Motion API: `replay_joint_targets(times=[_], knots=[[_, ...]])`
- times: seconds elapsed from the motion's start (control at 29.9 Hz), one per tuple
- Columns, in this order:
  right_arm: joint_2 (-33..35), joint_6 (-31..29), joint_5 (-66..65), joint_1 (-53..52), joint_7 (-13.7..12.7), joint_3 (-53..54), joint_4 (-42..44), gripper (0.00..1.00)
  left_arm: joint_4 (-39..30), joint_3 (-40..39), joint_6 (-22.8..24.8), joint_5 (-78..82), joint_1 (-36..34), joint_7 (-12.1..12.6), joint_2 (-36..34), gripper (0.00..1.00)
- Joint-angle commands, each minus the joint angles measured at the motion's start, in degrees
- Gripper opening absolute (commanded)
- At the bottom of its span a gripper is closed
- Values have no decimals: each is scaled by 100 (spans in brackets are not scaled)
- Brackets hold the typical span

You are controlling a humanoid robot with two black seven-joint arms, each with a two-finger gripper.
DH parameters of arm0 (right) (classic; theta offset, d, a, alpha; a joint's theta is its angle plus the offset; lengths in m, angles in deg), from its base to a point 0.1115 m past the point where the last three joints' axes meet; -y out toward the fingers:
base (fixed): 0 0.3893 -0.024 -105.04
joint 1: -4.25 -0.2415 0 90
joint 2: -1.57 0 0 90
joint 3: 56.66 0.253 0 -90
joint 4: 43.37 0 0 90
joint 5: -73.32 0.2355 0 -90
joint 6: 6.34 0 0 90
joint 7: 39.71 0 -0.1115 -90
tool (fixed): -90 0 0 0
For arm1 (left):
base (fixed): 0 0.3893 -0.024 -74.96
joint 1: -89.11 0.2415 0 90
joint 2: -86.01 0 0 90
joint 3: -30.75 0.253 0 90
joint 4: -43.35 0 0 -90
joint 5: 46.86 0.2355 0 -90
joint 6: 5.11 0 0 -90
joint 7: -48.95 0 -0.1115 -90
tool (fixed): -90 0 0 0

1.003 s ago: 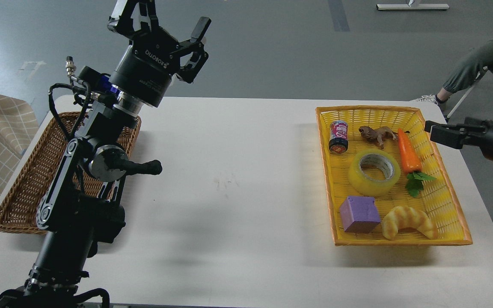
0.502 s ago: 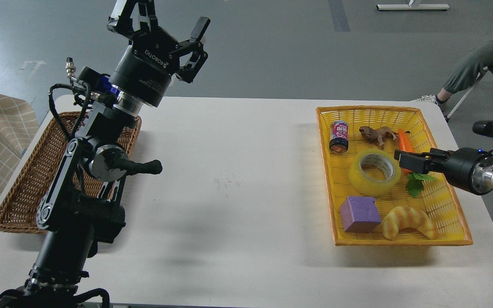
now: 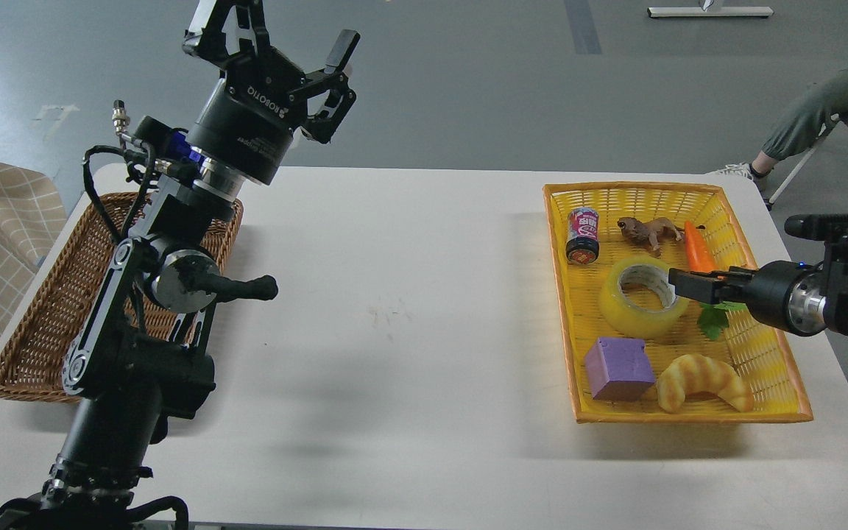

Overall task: Place and transfer tape with both arms
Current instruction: 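Insert the right gripper into the yellow tape roll's hole and close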

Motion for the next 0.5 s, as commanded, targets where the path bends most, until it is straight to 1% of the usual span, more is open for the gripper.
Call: replay_joint_targets(times=[0.0,0.27,0.47], knots=[[-13,0,-9,-133,8,-203,90,100,-9,1,9,0,0,0,0,98],[-215,0,-44,-247,8,-336,284,100,-9,-8,9,0,0,0,0,98],[-224,0,-44,-309,8,-345,319,100,-9,-25,0,-158,43,0,0,98]])
